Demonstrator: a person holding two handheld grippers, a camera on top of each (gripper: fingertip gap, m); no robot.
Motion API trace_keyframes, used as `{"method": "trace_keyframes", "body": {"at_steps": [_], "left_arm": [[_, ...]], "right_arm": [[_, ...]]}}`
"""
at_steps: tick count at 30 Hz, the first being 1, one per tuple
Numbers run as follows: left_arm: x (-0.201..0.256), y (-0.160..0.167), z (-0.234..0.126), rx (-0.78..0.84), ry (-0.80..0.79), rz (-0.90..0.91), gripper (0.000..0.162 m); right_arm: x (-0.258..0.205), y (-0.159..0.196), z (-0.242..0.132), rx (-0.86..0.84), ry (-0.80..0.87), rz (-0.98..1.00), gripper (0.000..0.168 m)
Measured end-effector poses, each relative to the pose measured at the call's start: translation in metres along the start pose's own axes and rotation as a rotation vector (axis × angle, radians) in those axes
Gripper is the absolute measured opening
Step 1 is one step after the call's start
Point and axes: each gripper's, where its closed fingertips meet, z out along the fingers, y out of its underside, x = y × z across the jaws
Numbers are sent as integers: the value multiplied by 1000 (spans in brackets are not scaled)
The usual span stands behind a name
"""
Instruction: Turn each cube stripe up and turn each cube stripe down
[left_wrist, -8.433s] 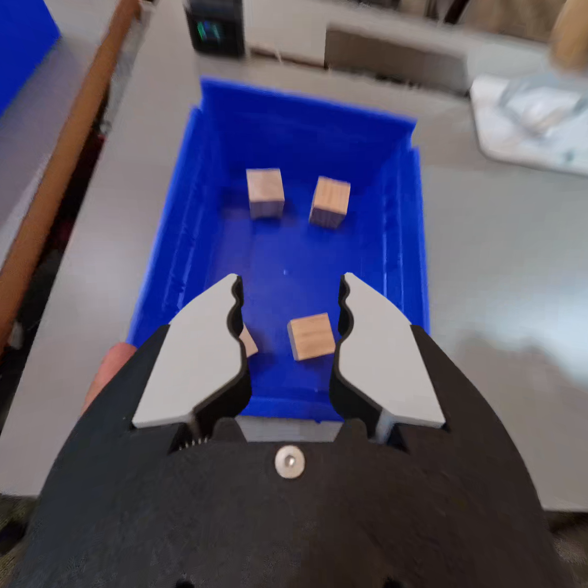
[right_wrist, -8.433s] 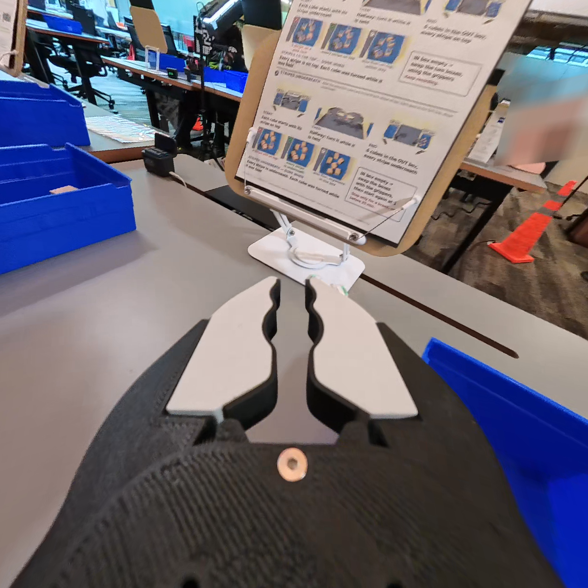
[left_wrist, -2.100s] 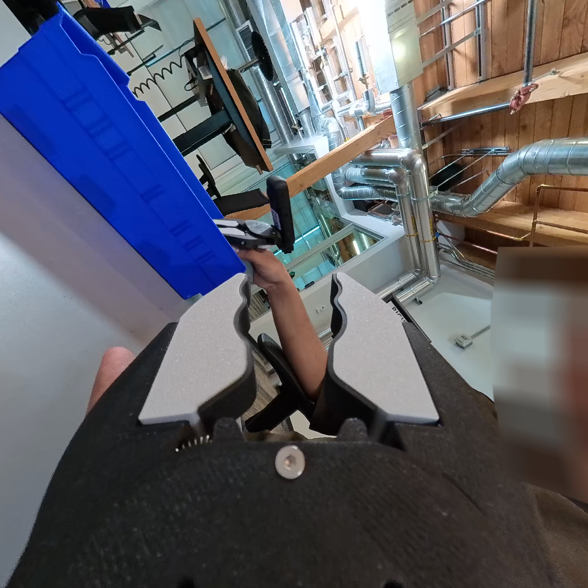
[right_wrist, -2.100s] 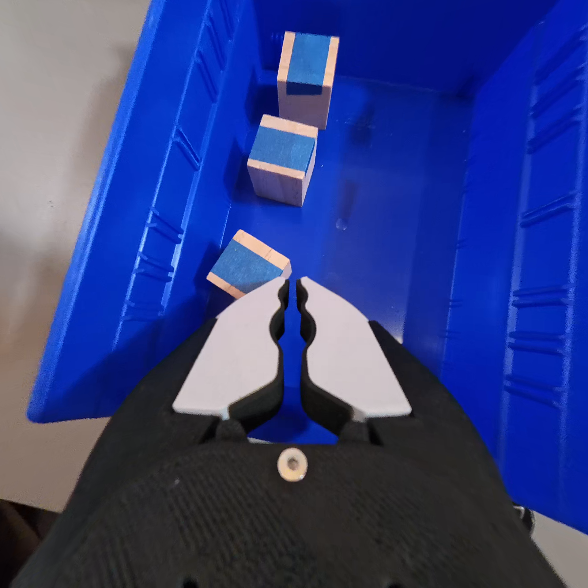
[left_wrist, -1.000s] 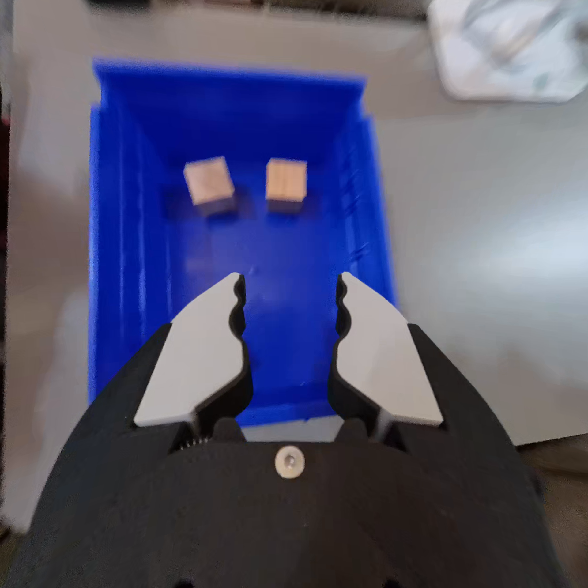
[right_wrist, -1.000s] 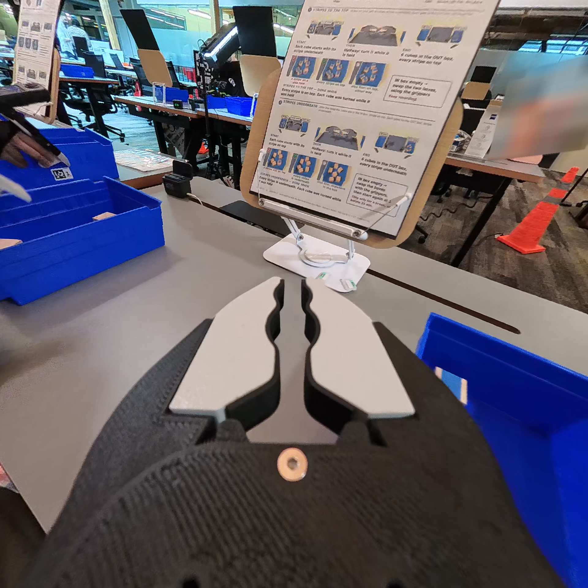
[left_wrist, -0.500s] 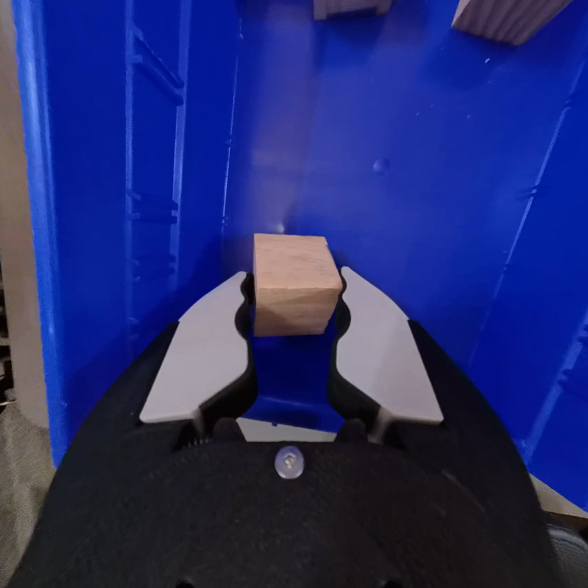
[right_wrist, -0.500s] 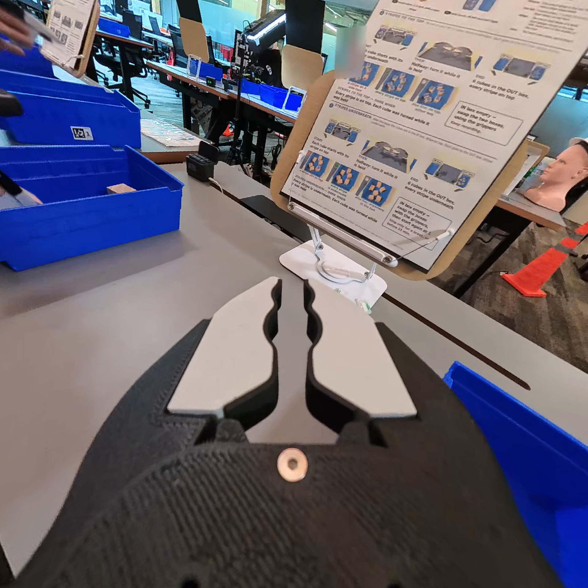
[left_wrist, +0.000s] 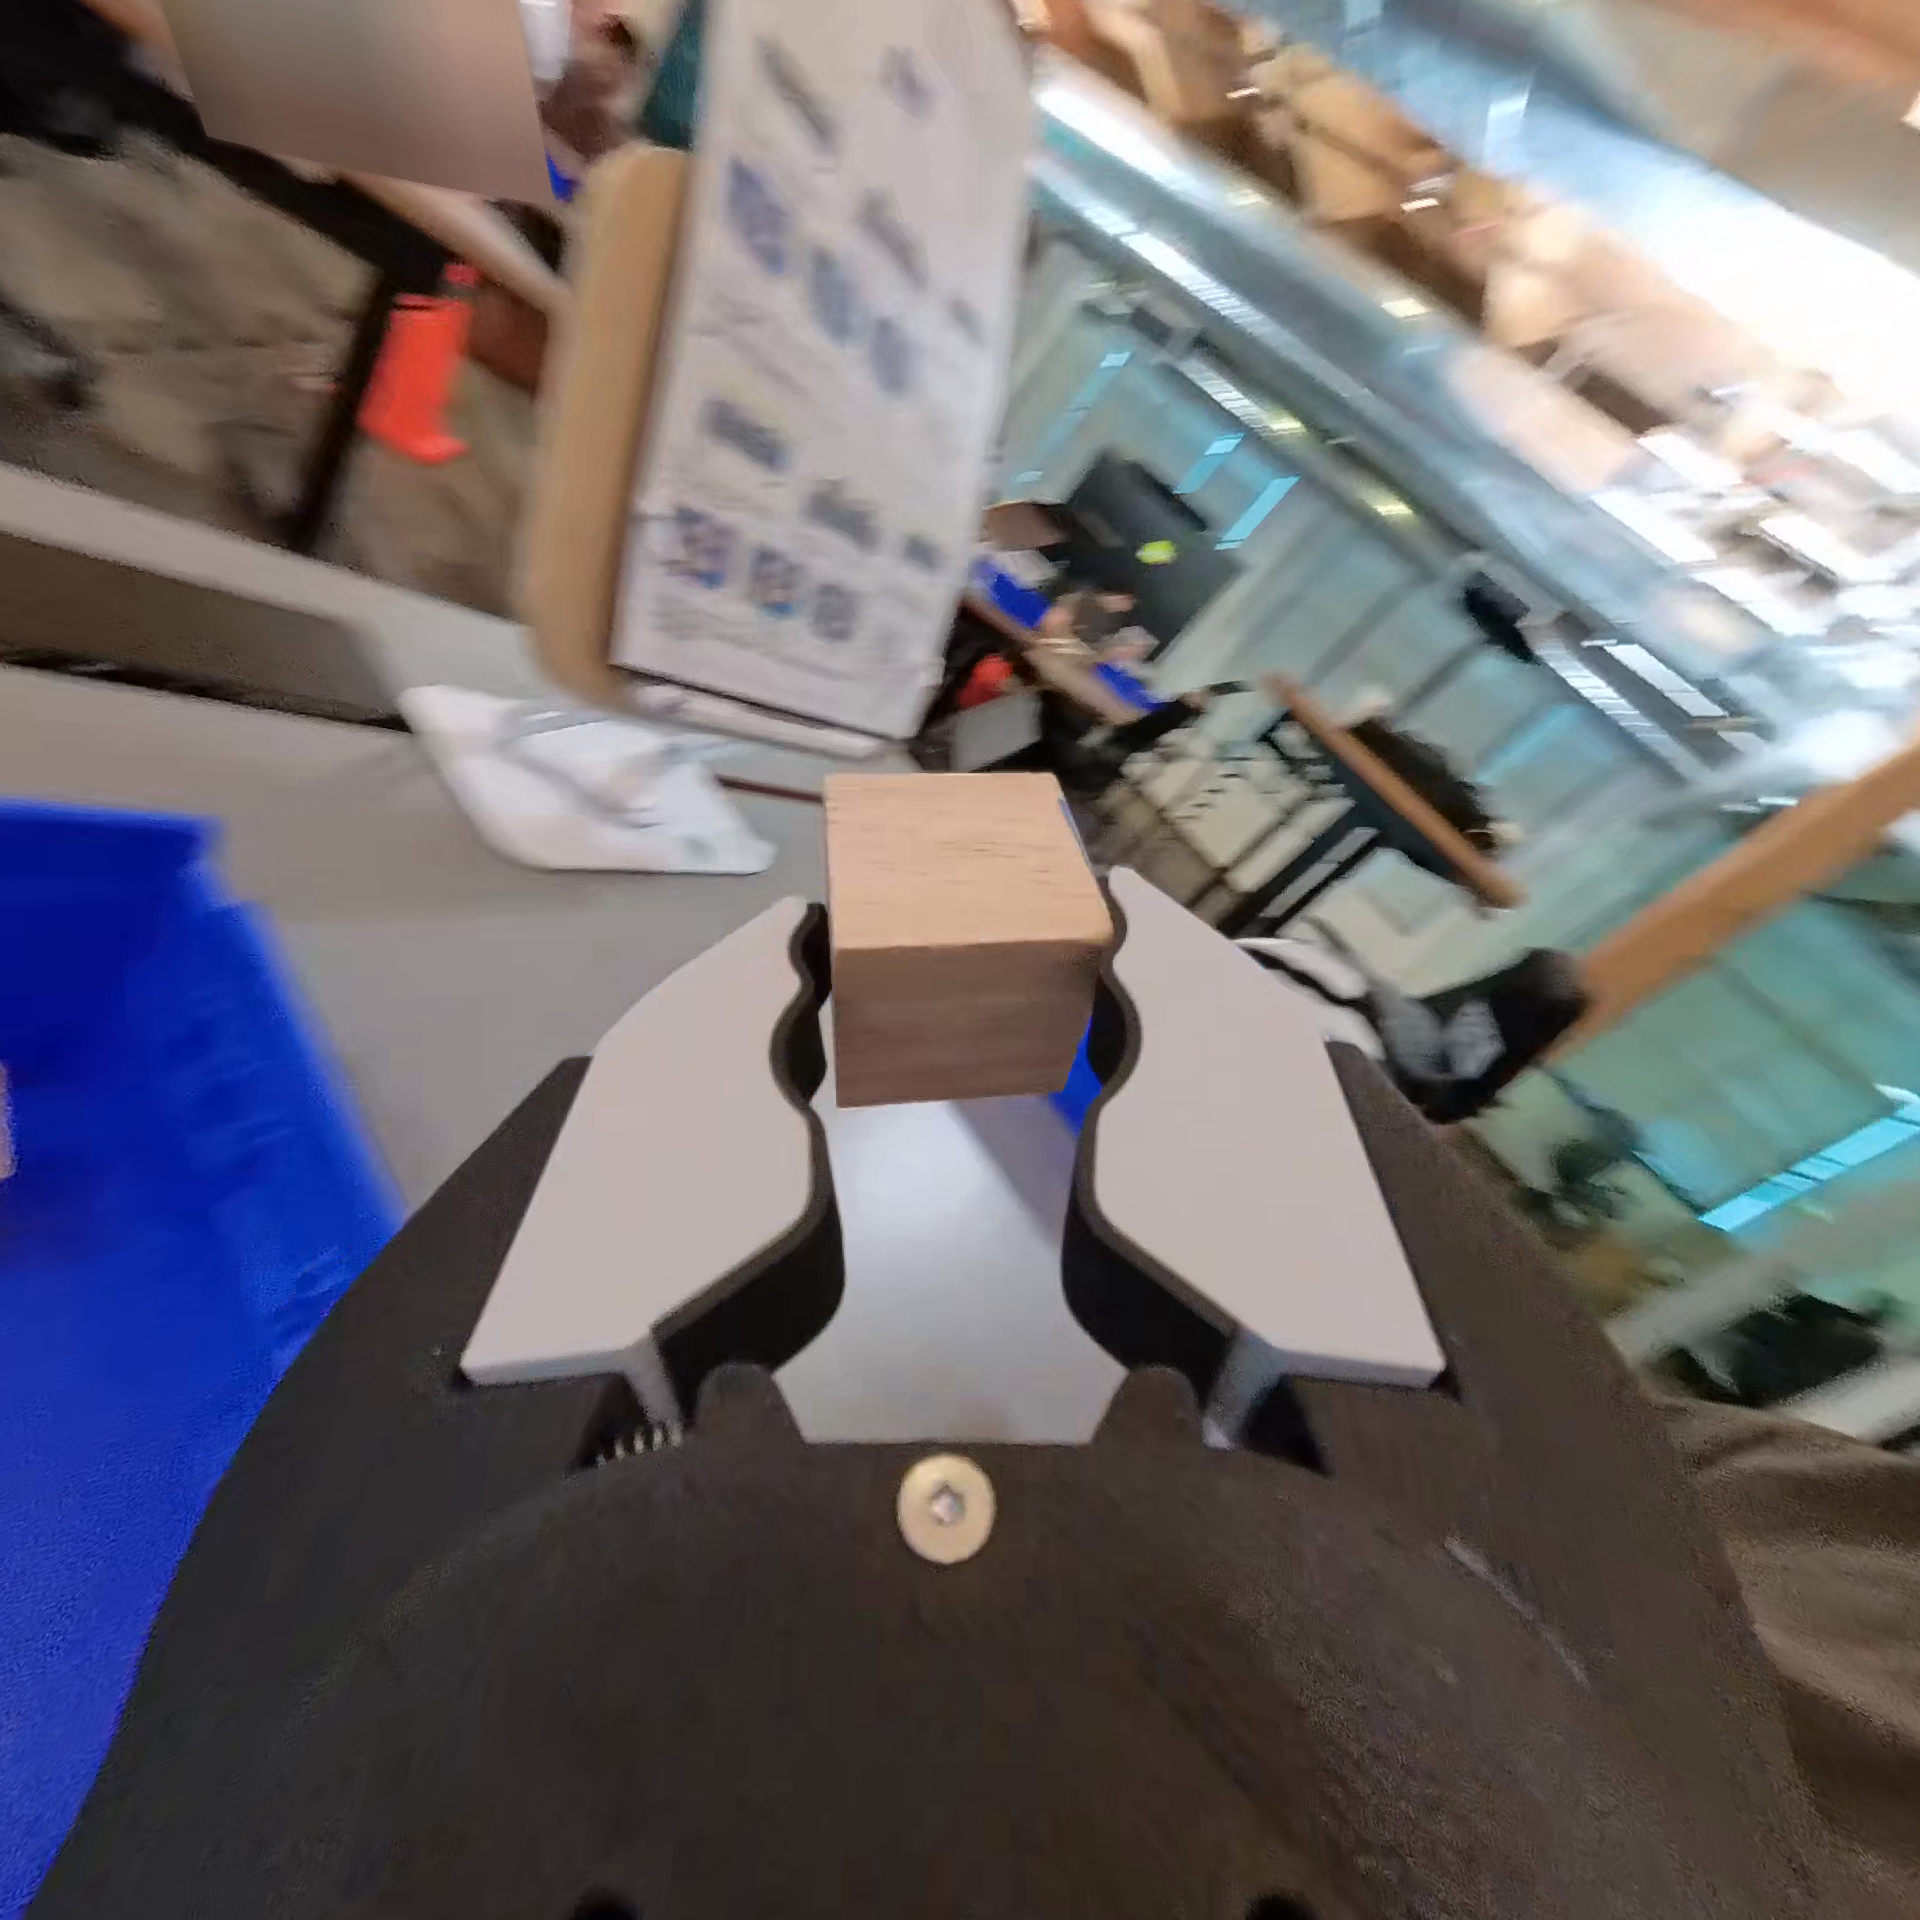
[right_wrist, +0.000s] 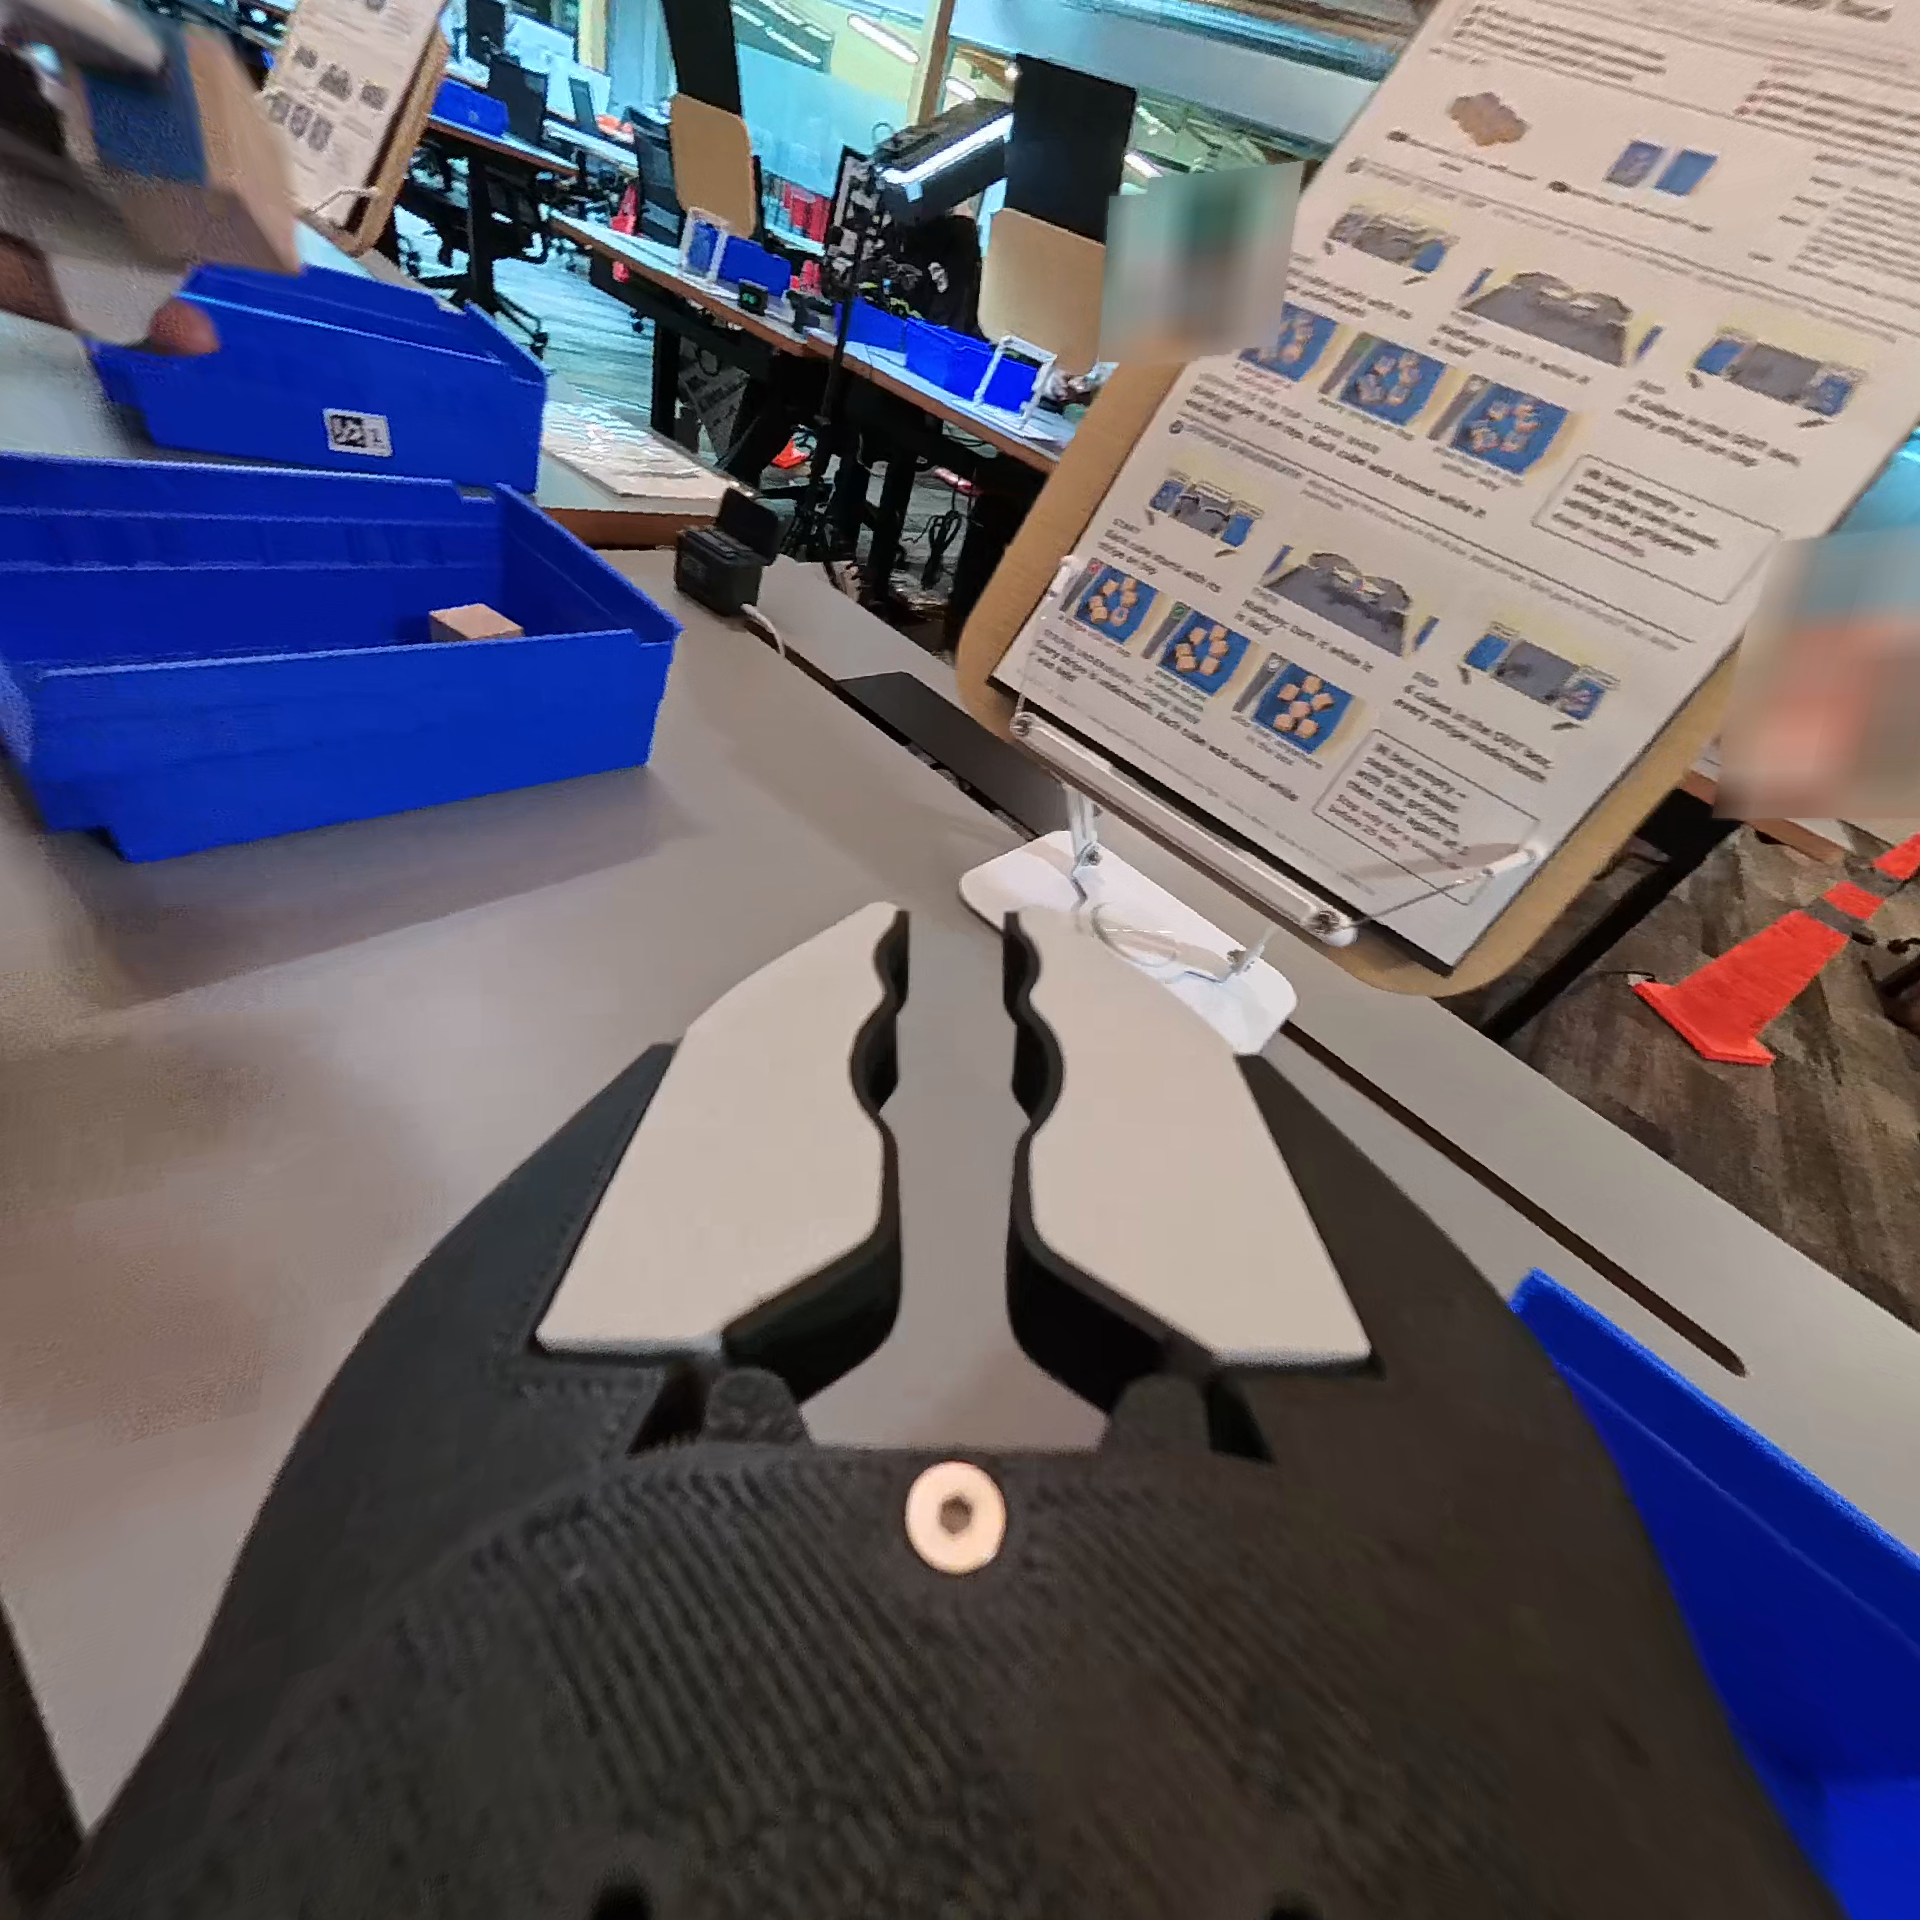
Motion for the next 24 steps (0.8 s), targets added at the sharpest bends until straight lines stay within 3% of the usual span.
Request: {"method": "trace_keyframes", "body": {"at_steps": [6, 11, 17, 24], "left_arm": [[74, 15, 70, 71, 443, -275, 50], [108, 81, 135, -39, 610, -463, 50], [131, 146, 177, -115, 689, -661, 50], [129, 169, 185, -150, 652, -702, 50]], "right_arm": [[-43, -8, 7, 26, -71, -32, 48], [-63, -25, 4, 136, -3, -193, 52], [-79, -29, 2, 214, 28, -244, 52], [-70, -16, 10, 175, 58, -209, 52]]}}
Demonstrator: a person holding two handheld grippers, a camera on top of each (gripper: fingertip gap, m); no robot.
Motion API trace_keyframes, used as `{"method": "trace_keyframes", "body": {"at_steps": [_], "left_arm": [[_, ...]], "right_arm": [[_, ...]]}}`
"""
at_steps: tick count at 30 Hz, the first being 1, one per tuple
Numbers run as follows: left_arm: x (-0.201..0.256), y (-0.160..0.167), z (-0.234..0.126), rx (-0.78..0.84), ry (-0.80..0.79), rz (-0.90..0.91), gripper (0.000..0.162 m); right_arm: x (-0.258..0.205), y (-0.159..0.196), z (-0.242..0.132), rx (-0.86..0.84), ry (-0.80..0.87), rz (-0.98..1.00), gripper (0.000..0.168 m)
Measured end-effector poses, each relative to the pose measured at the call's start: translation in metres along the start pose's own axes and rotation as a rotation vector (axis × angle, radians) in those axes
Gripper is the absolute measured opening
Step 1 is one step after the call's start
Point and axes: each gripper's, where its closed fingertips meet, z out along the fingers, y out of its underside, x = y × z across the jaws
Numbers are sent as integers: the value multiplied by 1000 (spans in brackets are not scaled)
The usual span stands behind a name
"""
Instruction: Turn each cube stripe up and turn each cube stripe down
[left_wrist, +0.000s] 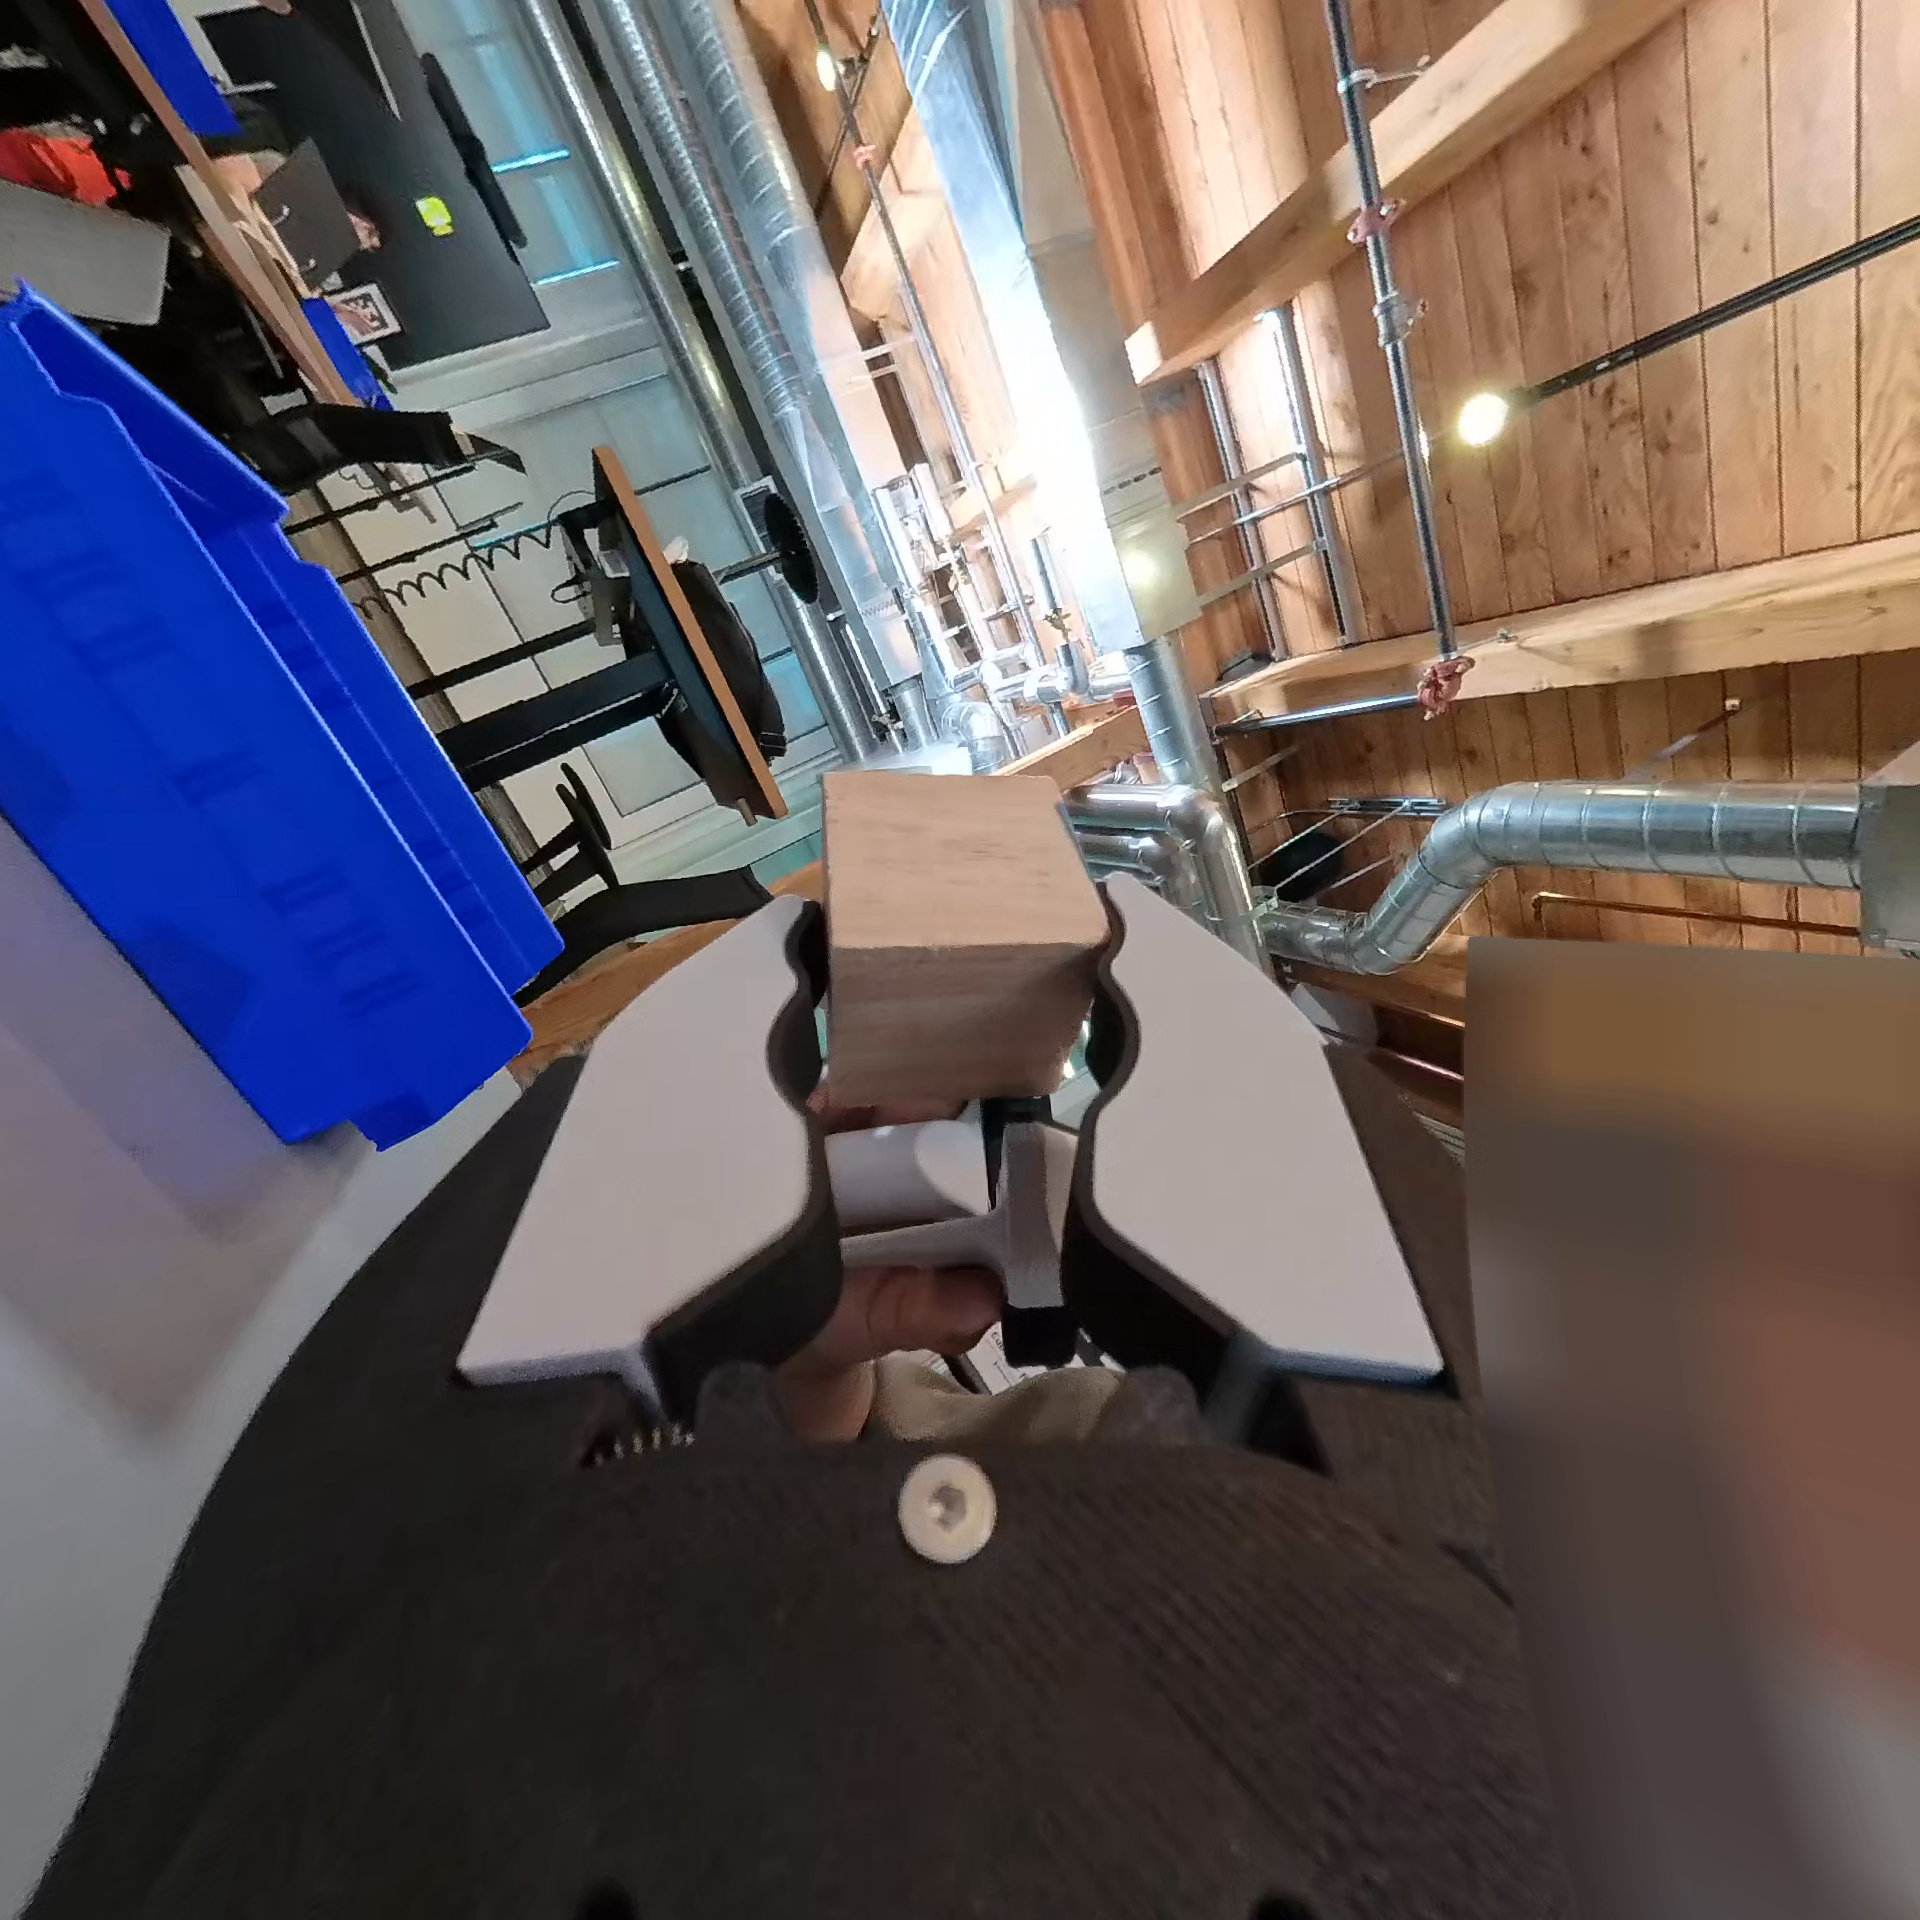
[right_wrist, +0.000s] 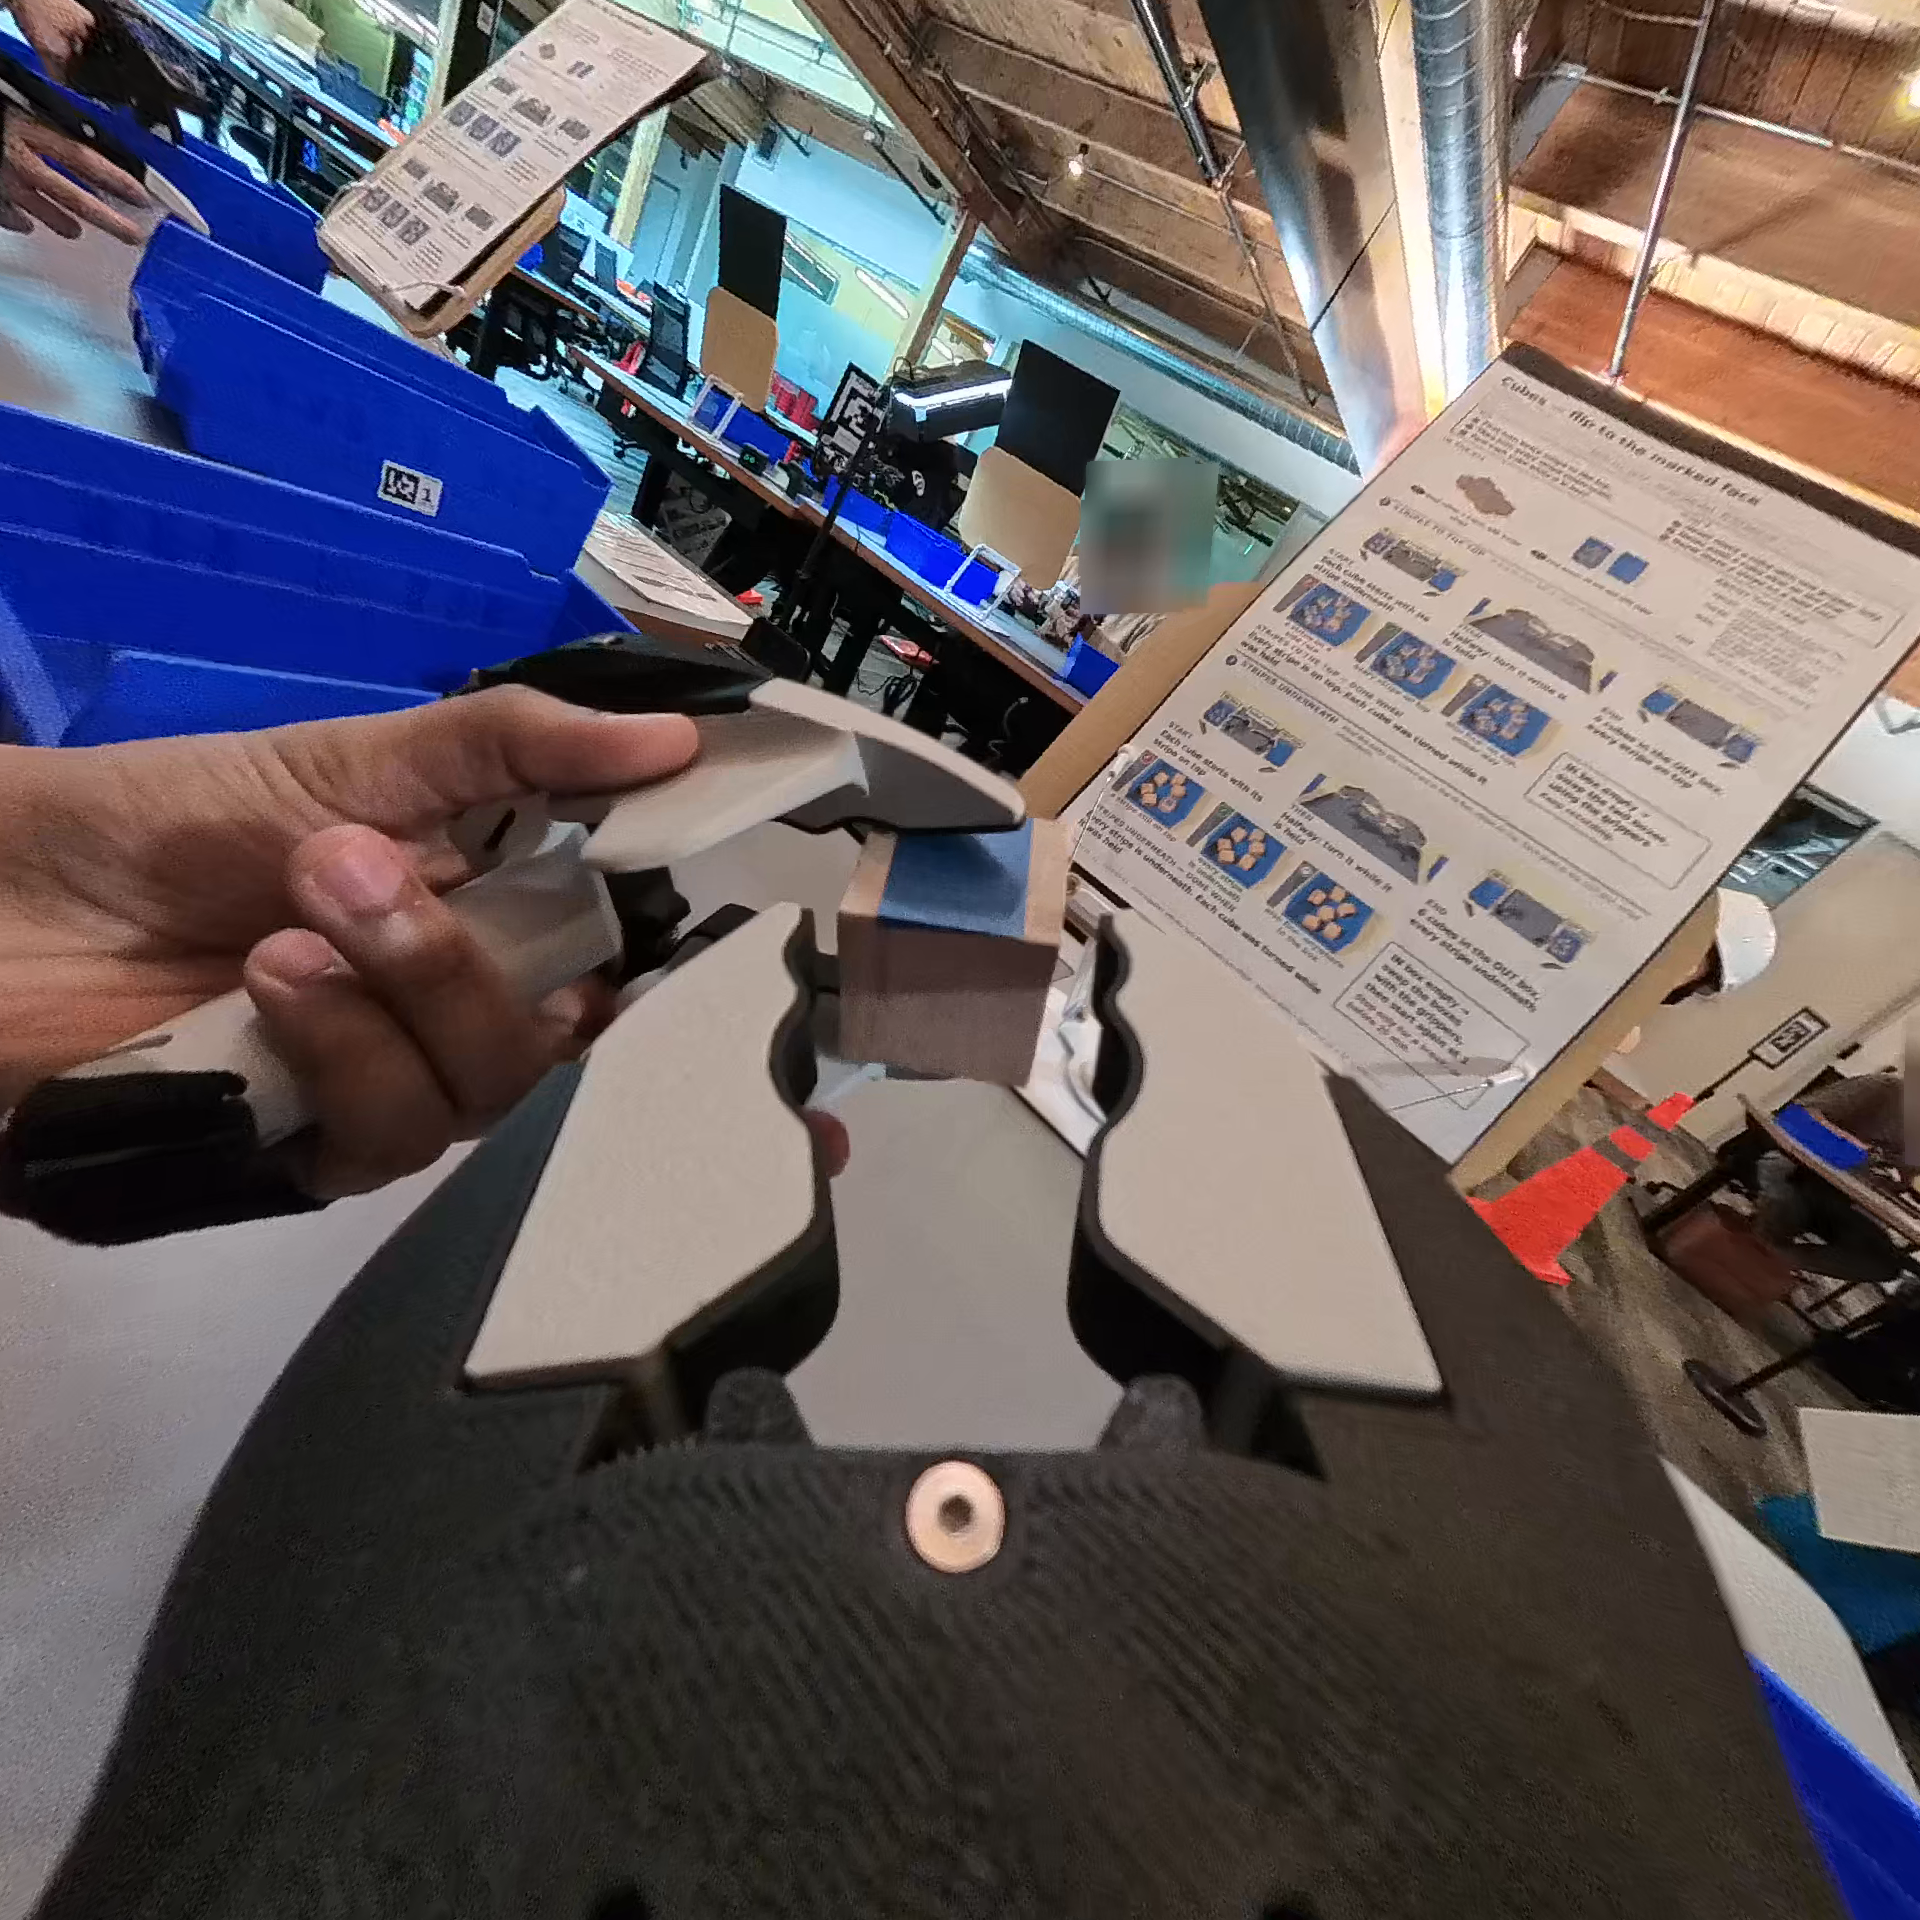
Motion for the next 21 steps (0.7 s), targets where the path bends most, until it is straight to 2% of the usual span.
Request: {"method": "trace_keyframes", "body": {"at_steps": [3, 7, 9, 10, 13, 17, 21], "left_arm": [[-4, 7, 0, -31, -5, -2, 51], [-8, 8, -9, -54, 0, 6, 53], [-11, 6, -15, -52, -5, 20, 76], [-12, 3, -20, -40, -2, 51, 83], [-33, -16, -41, 7, -75, 142, 88], [-41, -33, -58, 17, -66, 160, 85], [-54, -33, -61, 1, -159, 230, 82]], "right_arm": [[-4, 4, 1, -4, -20, -3, 44], [-10, 11, 3, -44, -48, -26, 43], [-8, 18, 5, -74, -40, -38, 43], [-8, 22, 5, -92, -51, -34, 43], [-2, 28, 6, -109, -55, -2, 43], [37, 31, 1, -106, 44, -20, 43], [117, 47, -17, -110, 234, 29, 43]]}}
